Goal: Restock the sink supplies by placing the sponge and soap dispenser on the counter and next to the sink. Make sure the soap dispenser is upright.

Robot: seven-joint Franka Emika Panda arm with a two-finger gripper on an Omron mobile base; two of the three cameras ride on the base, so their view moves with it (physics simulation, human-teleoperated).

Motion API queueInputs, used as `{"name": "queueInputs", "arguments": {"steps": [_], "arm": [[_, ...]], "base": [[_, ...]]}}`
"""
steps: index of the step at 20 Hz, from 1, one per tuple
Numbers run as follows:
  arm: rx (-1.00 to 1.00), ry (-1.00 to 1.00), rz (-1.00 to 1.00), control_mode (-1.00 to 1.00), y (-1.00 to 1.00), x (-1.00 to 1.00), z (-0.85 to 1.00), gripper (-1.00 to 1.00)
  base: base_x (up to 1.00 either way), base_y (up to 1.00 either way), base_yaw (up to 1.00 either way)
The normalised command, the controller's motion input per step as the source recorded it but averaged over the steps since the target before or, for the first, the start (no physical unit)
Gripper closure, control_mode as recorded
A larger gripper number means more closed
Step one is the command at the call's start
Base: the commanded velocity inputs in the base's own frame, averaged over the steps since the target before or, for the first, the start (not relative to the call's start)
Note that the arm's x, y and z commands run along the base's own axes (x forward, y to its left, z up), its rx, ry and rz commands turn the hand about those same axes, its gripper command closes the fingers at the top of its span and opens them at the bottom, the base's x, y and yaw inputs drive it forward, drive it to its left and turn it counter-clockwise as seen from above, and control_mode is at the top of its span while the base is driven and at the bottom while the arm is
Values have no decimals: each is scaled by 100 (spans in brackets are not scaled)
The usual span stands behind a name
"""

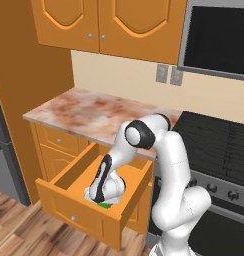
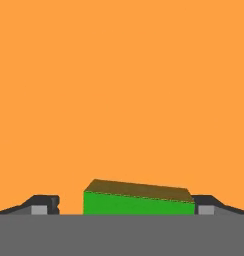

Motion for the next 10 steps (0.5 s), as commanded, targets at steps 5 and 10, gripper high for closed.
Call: {"name": "queueInputs", "arguments": {"steps": [5, 10], "arm": [[-9, 0, 0, -100, 15, -9, -65, -100], [-11, 0, 0, -100, 16, -25, -75, 100]], "base": [[0, 0, 0], [0, 0, 0]]}}
